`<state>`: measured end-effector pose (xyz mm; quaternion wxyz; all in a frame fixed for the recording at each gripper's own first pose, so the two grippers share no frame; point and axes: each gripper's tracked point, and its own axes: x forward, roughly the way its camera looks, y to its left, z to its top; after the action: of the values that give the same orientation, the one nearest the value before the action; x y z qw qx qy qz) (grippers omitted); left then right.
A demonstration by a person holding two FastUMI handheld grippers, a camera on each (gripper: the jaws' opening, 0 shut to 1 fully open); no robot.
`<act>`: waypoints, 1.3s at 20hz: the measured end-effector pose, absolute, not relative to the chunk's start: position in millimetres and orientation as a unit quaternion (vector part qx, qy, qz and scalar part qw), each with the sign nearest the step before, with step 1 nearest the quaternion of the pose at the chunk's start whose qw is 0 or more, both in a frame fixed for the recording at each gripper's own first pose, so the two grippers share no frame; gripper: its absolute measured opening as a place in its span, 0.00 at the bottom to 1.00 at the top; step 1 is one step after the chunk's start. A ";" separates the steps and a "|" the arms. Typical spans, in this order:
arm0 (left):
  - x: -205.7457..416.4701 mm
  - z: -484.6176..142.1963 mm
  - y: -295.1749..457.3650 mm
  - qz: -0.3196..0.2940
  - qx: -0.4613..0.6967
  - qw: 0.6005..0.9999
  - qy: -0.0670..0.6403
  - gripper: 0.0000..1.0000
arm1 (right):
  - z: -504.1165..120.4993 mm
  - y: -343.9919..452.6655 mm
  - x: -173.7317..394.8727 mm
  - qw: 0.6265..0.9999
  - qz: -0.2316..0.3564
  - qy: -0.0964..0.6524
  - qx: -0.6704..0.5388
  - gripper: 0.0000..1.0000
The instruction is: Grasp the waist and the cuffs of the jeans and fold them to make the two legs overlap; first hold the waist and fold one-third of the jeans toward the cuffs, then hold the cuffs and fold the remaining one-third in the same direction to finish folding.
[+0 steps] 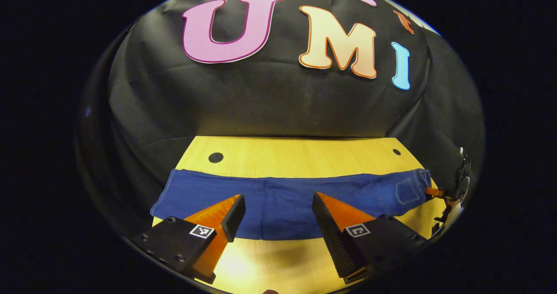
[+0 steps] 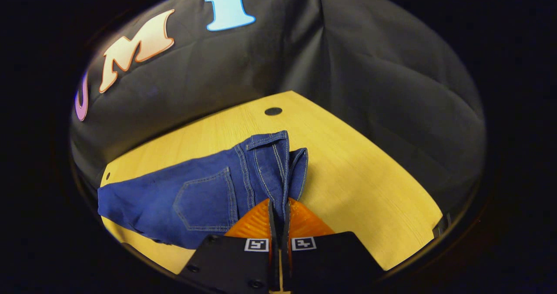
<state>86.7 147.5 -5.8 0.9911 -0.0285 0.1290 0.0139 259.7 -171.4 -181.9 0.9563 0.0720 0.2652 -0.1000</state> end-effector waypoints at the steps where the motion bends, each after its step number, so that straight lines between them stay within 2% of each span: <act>1: 86.3 -6.5 146.4 0.009 -0.027 0.991 0.129 0.93 | -170.1 -164.9 257.4 0.958 -0.101 0.259 0.071 0.05; 3: 86.2 -7.0 144.3 -0.005 -0.029 0.992 0.124 0.93 | -146.4 -145.5 258.9 0.963 -0.099 0.239 0.072 0.02; 6: 86.5 -8.7 147.4 -0.021 -0.030 0.992 0.122 0.93 | -106.6 -109.5 257.0 0.971 -0.088 0.212 0.073 0.05; 14: 81.8 -15.1 157.0 -0.035 -0.054 0.991 0.115 0.96 | -44.0 44.1 254.2 0.985 -0.009 0.167 0.034 0.05; 17: 79.5 -17.0 167.1 -0.026 -0.064 0.991 0.113 0.96 | -54.6 106.0 255.7 0.983 0.031 0.181 0.021 0.05; 21: 73.7 -21.1 182.6 -0.008 -0.070 0.991 0.114 0.96 | -106.9 172.4 254.6 0.971 0.071 0.230 -0.002 0.04; 23: 70.7 -23.5 193.0 0.004 -0.065 0.991 0.116 0.96 | -135.7 194.8 260.5 0.964 0.082 0.254 -0.015 0.01; 25: 68.2 -27.0 201.8 0.013 -0.065 0.991 0.120 0.95 | -163.8 212.0 262.5 0.956 0.088 0.279 -0.027 0.04; 26: 66.6 -27.7 205.9 0.016 -0.066 0.990 0.121 0.95 | -174.0 214.8 263.2 0.953 0.089 0.288 -0.033 0.01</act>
<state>66.6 205.9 -27.7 0.9903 -0.0661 0.1210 0.0161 263.2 214.8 -174.0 0.9528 -0.0329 0.2884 0.0886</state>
